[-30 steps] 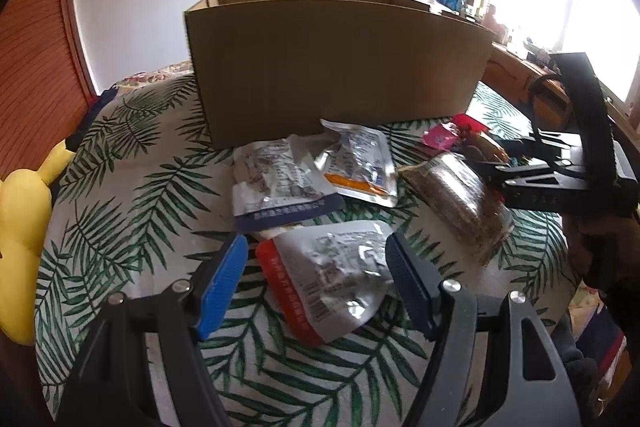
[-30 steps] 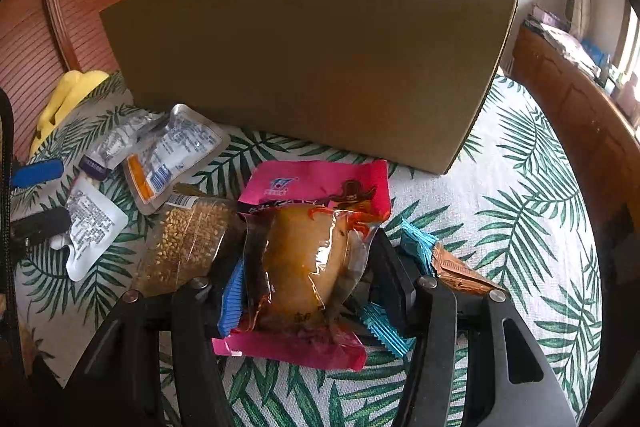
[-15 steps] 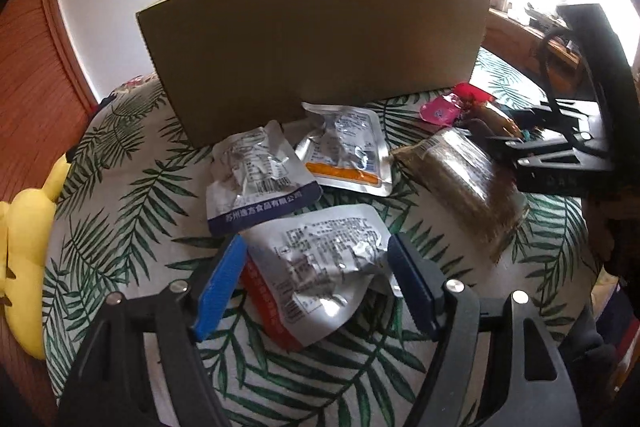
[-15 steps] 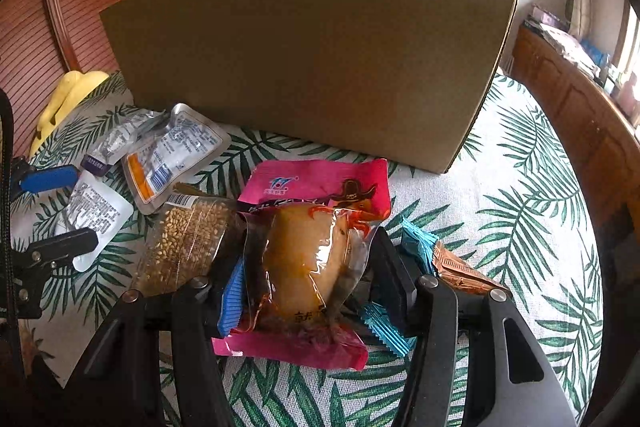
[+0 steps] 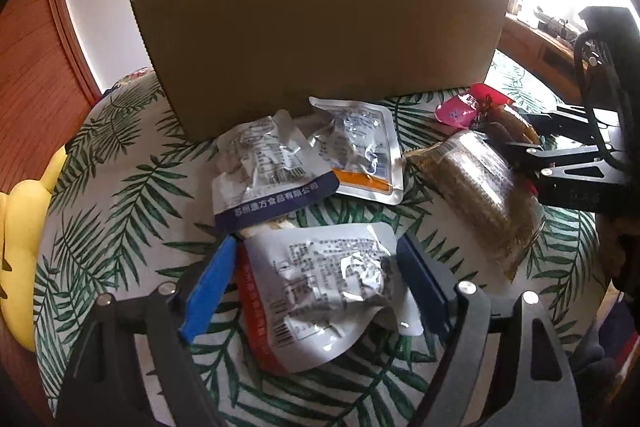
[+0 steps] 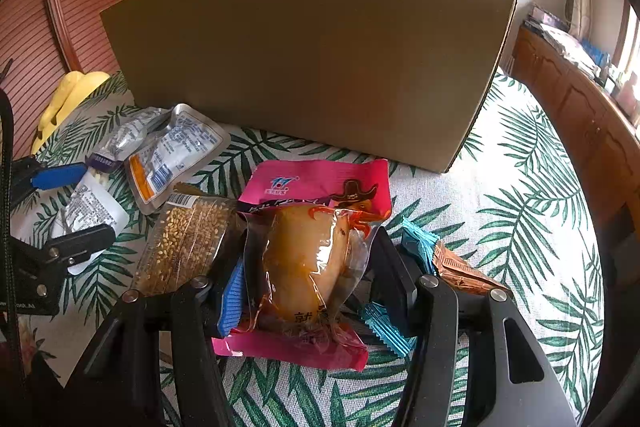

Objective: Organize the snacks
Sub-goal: 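Grasp the white bag with red edge with the left tool while the right tool holds the pastry, then carry both snacks into the cardboard box and open both tools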

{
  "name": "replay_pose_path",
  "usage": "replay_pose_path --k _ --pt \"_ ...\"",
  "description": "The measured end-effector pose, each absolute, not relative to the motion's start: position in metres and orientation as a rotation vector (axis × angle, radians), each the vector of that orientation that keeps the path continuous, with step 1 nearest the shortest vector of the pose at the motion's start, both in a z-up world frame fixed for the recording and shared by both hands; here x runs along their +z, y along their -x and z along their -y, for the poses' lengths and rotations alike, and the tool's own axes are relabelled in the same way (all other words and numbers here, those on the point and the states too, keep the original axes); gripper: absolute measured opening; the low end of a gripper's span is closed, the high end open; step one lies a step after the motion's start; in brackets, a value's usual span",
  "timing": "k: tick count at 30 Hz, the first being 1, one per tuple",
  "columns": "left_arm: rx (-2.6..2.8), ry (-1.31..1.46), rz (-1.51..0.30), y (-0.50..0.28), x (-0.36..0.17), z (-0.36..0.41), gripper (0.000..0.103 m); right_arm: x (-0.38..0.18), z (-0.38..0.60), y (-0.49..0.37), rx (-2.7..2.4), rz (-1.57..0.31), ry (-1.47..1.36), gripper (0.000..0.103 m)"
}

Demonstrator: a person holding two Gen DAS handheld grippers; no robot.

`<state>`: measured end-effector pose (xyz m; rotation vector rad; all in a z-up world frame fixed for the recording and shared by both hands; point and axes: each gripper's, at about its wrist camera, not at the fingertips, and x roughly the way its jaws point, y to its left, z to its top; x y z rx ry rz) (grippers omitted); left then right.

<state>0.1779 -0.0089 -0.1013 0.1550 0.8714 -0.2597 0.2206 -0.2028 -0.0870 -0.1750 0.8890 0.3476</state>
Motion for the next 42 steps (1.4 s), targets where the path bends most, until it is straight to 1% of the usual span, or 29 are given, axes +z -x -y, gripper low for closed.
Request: replay_pose_path --k 5,11,21,24,26,27,28,29,32,37,39,40,42 --pt "-0.273 -0.127 -0.899 -0.183 -0.104 0.005 0.091 -0.087 0.202 -0.221 0.348 -0.889 0.174 0.057" --pt "-0.272 -0.127 -0.913 -0.181 -0.103 0.003 0.097 -0.087 0.202 -0.221 0.348 -0.890 0.175 0.058" --pt "-0.307 -0.146 -0.917 -0.171 -0.104 0.005 0.097 -0.087 0.202 -0.222 0.348 -0.890 0.175 0.058" --pt "-0.327 -0.151 -0.901 -0.164 -0.103 0.007 0.088 -0.087 0.202 -0.222 0.348 -0.890 0.174 0.058" --pt "-0.345 -0.156 -0.885 -0.159 -0.102 0.009 0.079 -0.087 0.202 -0.222 0.347 -0.890 0.175 0.058" --pt "-0.350 -0.155 -0.880 -0.156 -0.101 0.009 0.077 -0.087 0.202 -0.222 0.347 -0.890 0.175 0.058" --pt "-0.355 -0.156 -0.876 -0.155 -0.101 0.010 0.068 -0.087 0.202 -0.222 0.347 -0.890 0.175 0.058" --pt "-0.363 -0.158 -0.865 -0.152 -0.099 0.011 0.056 -0.087 0.202 -0.222 0.347 -0.890 0.176 0.058" --pt "-0.364 -0.155 -0.861 -0.148 -0.098 0.011 0.049 -0.087 0.202 -0.222 0.347 -0.890 0.177 0.058" --pt "-0.376 -0.107 -0.838 -0.140 -0.097 0.003 0.047 -0.087 0.200 -0.221 0.344 -0.886 0.182 0.057" --pt "-0.393 -0.065 -0.818 -0.136 -0.094 -0.003 0.047 -0.087 0.198 -0.220 0.345 -0.879 0.187 0.050" --pt "-0.397 -0.053 -0.807 -0.135 -0.091 -0.005 0.047 -0.087 0.198 -0.219 0.350 -0.876 0.189 0.043" --pt "-0.392 -0.038 -0.791 -0.131 -0.086 -0.009 0.048 -0.087 0.197 -0.217 0.352 -0.871 0.192 0.041"
